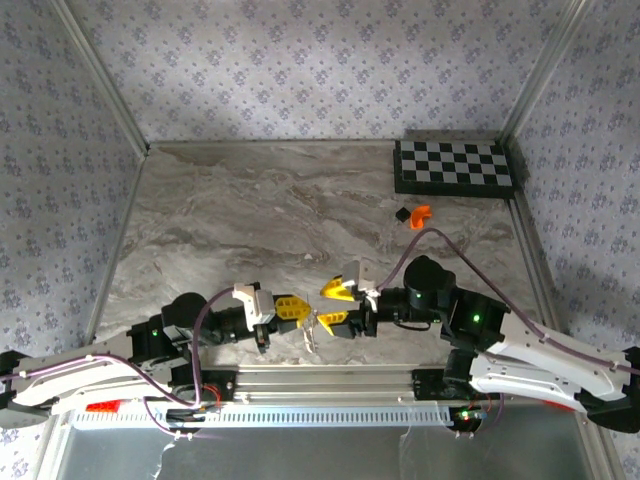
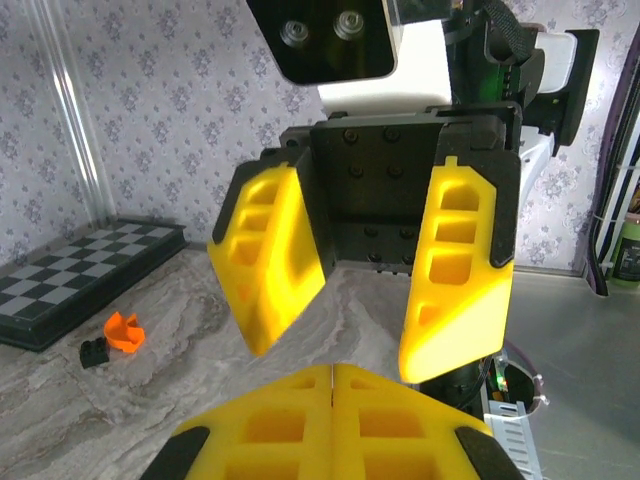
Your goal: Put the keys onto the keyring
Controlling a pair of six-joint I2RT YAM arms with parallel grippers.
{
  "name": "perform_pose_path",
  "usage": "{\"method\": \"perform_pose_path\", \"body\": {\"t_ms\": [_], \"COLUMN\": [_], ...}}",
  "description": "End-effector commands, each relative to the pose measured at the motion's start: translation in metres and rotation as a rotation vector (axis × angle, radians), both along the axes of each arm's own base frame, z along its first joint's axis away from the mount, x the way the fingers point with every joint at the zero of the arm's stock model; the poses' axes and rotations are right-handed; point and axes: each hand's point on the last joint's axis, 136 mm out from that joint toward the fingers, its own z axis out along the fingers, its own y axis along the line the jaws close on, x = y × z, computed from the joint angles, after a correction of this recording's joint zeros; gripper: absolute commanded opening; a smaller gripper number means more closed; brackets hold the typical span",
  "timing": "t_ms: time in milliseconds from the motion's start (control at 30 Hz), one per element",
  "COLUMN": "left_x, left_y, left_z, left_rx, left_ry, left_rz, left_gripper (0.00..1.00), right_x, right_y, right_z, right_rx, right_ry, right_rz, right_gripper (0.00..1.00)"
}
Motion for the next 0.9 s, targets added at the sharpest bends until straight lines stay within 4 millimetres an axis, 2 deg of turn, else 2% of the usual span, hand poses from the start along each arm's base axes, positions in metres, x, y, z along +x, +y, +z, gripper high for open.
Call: {"method": "perform_pose_path", "body": {"t_ms": [0,167,500,867], "left_x": [-0.004,-0.005,-0.006,-0.006], "left_y": [0.0,-0.002,-0.003,-0.005], "left_z": [0.022,0.022,0.024,0.023], "left_rx": [-0.074,-0.072,-0.077,-0.065], "left_ry": [-0.034,-0.033,-0.032,-0.029], "left_rz": [-0.022,-0.031,-0.036,-0.041], "left_gripper": [0.0,0.0,0.0,0.0], "right_x": [-0.006,-0.006,-0.01,-0.01], "right_y": [0.002,0.004,0.005,0.005], "right_z": [0.003,-0.002,-0.009,-0.012], "right_rx": [0.024,0.012,-0.004,-0.005], "right_ry": [0.019,0.035,0.054,0.051], "right_rz": [0.042,0.052,0.076,0.08], "right_gripper": [0.44,0.36,0.31,0.19]}}
